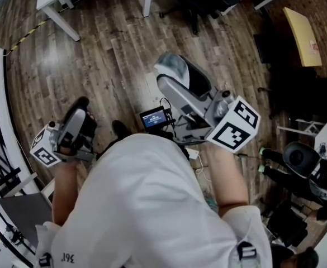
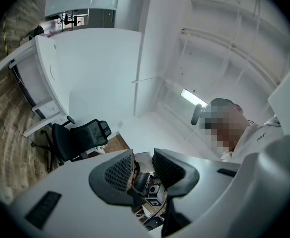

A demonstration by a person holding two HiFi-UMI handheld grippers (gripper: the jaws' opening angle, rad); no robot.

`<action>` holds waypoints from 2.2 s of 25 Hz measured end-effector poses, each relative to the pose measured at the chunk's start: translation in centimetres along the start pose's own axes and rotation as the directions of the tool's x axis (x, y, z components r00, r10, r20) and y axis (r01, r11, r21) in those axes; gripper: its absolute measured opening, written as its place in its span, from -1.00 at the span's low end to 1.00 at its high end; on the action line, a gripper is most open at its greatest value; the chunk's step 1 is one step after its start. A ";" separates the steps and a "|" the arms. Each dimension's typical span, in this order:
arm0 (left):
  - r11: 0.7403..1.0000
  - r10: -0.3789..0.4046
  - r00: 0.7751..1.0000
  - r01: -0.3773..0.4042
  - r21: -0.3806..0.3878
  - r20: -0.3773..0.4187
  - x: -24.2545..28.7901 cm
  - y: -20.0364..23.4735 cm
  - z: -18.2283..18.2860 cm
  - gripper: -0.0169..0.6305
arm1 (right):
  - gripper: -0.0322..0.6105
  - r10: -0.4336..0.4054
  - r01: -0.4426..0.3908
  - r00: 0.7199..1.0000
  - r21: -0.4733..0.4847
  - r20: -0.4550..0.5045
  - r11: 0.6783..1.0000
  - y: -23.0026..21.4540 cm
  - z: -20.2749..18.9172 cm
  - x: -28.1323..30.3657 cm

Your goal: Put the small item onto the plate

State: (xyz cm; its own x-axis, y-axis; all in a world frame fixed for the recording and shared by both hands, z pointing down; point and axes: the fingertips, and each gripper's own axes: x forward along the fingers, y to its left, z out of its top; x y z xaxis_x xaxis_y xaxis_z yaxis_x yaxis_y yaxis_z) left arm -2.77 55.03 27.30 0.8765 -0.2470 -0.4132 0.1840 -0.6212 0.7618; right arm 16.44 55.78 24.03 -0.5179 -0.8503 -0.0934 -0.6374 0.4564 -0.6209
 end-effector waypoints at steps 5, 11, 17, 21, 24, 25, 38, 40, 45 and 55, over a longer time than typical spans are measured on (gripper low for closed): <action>1.000 -0.003 1.000 0.003 -0.004 -0.007 -0.3 -0.1 -0.1 -0.55 | 0.11 -0.008 0.008 1.000 -0.018 -0.014 1.000 0.4 -0.6 0.1; 1.000 -0.015 1.000 0.015 -0.016 -0.009 -2.1 -0.3 0.5 -0.55 | 0.11 -0.027 0.027 0.999 0.000 -0.018 1.000 1.6 -2.0 1.0; 1.000 -0.020 1.000 0.019 -0.025 -0.016 -3.5 -0.1 1.3 -0.55 | 0.11 -0.061 0.061 0.998 -0.003 -0.020 0.998 2.0 -2.9 2.0; 0.999 -0.021 0.999 0.020 -0.033 -0.028 -5.6 0.1 2.7 -0.55 | 0.11 -0.079 0.079 0.997 -0.015 -0.020 0.997 3.0 -4.3 4.0; 0.999 -0.017 0.999 0.016 -0.035 -0.048 -7.7 1.3 4.3 -0.55 | 0.11 -0.095 0.095 0.995 -0.016 -0.019 0.995 3.4 -5.9 6.3; 0.999 -0.014 0.998 0.012 -0.036 -0.057 -8.3 1.6 4.5 -0.55 | 0.11 -0.100 0.100 0.995 -0.015 -0.018 0.995 3.4 -6.3 6.8; 0.998 -0.004 0.993 -0.003 -0.059 -0.116 -8.9 2.5 4.3 -0.55 | 0.11 -0.125 0.125 0.992 -0.045 -0.012 0.991 4.2 -6.5 8.1; 0.998 -0.001 0.993 -0.005 -0.056 -0.116 -8.2 2.6 4.1 -0.55 | 0.11 -0.120 0.119 0.993 -0.055 -0.017 0.991 3.8 -6.0 8.2; 1.000 0.024 0.996 -0.025 -0.012 -0.088 -4.8 4.4 5.1 -0.55 | 0.11 -0.093 0.091 0.995 -0.046 -0.035 0.995 -0.3 -4.1 9.6; 0.992 0.109 0.994 -0.107 0.059 -0.017 3.9 9.4 7.0 -0.56 | 0.11 -0.034 0.024 0.994 -0.097 -0.108 0.995 -9.1 2.4 12.2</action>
State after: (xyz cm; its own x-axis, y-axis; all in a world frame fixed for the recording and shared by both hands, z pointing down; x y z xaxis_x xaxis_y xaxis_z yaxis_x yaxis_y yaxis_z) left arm -0.72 43.04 29.37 0.8989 -0.3000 -0.3193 0.0622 -0.6341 0.7708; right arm 17.27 40.69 26.67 -0.5543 -0.8322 0.0122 -0.7019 0.4595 -0.5441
